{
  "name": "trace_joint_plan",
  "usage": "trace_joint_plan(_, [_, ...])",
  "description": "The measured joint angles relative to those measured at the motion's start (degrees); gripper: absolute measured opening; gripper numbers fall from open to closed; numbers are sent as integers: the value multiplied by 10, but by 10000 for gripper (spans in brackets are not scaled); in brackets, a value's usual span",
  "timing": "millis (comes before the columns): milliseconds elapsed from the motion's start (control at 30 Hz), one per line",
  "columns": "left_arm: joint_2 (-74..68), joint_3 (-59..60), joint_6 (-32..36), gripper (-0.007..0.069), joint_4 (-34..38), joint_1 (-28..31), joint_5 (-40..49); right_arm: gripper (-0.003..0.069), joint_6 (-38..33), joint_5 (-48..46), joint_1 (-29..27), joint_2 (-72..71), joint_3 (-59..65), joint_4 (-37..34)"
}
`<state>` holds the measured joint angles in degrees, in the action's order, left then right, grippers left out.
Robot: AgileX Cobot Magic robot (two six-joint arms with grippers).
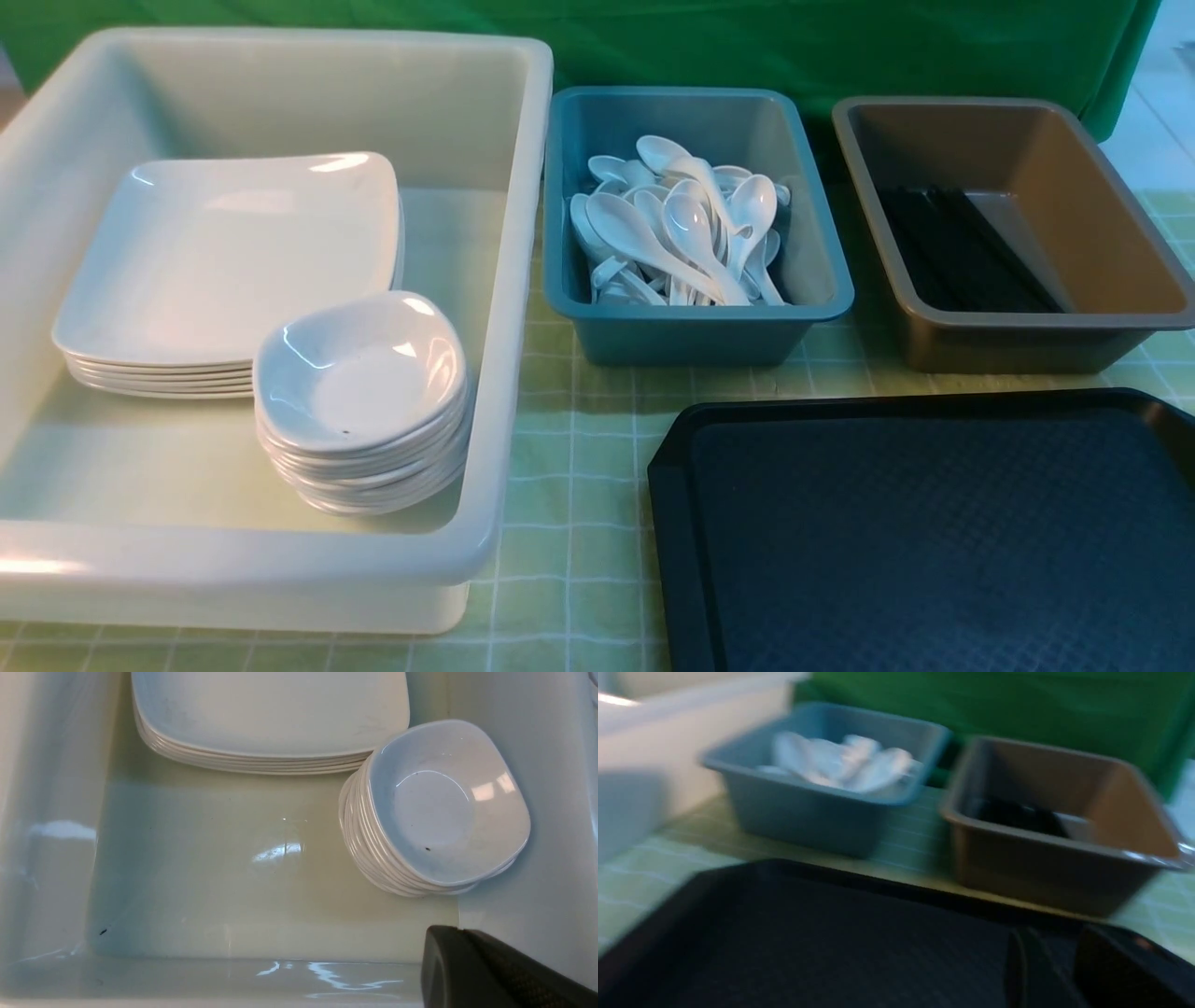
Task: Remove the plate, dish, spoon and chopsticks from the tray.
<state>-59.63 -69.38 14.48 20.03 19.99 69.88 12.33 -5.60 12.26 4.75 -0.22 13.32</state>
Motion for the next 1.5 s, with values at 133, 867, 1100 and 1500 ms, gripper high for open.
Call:
trace_joint_plan(133, [0, 1, 3, -13, 5, 0, 0, 157, 0, -25, -57, -15, 6, -5])
trace_joint_plan(867, [0, 1, 7, -13, 72, 0, -5, 209, 0, -67, -88, -46, 6, -98])
trace_joint_plan(1100, [0, 1, 7, -13, 82, -26, -15, 225, 0, -67, -88, -46, 6, -109])
trace_joint_plan(1500, [0, 1, 44, -13, 53, -201, -15, 235, -16, -69, -88, -46, 6, -110])
